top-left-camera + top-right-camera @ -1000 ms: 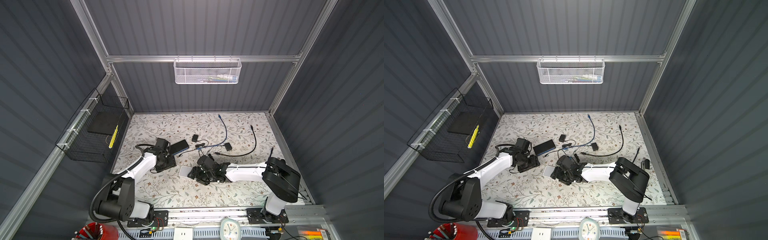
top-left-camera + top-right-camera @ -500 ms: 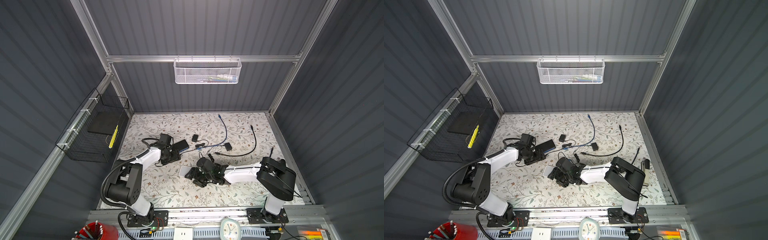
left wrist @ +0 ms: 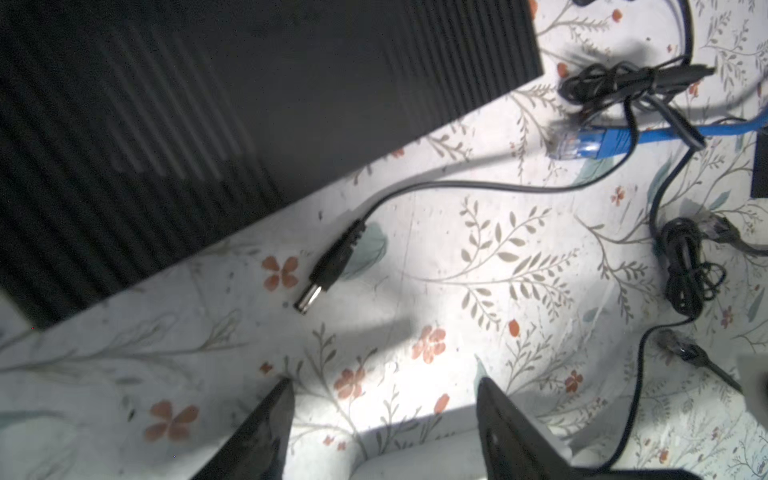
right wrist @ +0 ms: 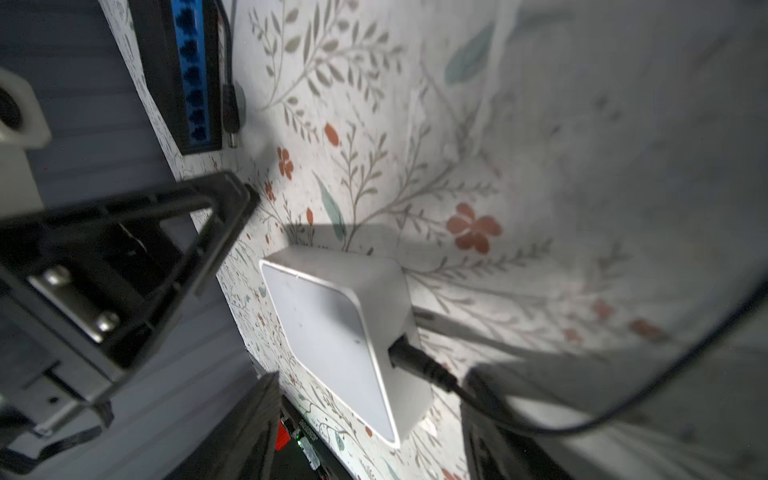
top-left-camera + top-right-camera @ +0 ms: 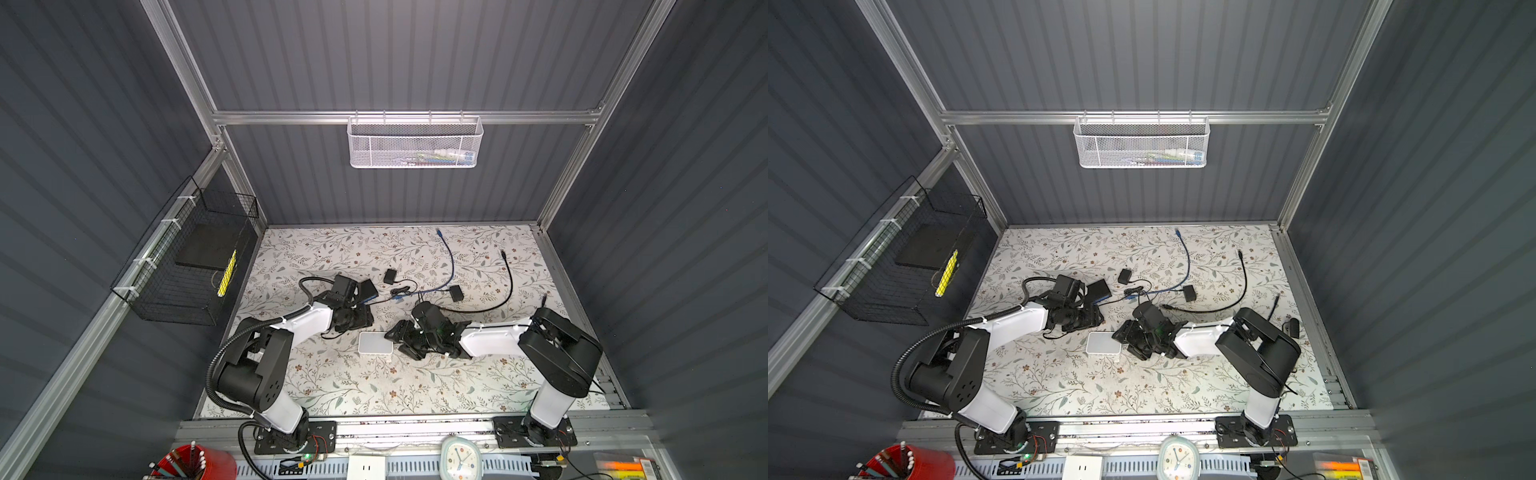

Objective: Insert the plug into the switch port

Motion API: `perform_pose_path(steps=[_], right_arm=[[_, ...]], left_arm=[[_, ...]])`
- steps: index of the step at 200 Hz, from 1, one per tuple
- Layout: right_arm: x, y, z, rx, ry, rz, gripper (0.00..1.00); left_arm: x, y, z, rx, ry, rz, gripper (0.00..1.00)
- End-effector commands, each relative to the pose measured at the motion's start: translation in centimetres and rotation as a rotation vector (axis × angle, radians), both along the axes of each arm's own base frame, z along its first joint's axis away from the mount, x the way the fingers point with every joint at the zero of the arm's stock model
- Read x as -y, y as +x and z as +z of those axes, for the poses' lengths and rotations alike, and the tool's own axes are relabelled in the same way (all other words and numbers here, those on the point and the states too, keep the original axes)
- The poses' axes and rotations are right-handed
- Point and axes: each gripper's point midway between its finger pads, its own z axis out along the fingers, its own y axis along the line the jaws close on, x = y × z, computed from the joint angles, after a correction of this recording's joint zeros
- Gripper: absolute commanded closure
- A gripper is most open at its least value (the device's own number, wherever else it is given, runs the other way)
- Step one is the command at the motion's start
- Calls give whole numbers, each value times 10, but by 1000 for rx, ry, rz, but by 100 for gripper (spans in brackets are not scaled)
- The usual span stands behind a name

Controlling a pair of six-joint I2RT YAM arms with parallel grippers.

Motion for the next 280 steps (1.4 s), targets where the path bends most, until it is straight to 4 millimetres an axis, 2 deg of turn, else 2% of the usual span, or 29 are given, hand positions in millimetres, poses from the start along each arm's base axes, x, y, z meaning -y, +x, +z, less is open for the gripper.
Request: perform_pose_path(steps=[1,41,61,121,166,191,239,256,280], right_arm=[[-3,3,5,19,18,27,31],[2,-6,6,16,32,33,31],[2,-14,9,21,37,48,30],[-10,-43,18,1,103,108,30],[-18,-43,21,5,142,104,29],[-23,-32,21,17,145,110,29],[-23,-18,24,41,118,126,29],[-15,-20,20,47,74,133,29],[-1,-26,14,55,16,138,28]], left_arm=[[-24,-53,-31,-176,70,42,31],[-30,-71,-27,-183,63,44,35],[-33,-80,-27,-206,78,39,42],[-33,-110,-29,-262,109,5,52],[-37,-129,-18,-259,96,12,54],[-28,-135,-9,-222,47,-27,54],[-29,-133,0,-188,45,-15,46],[-28,-126,13,-143,35,-5,37],[-22,-117,37,-61,-8,-20,30]])
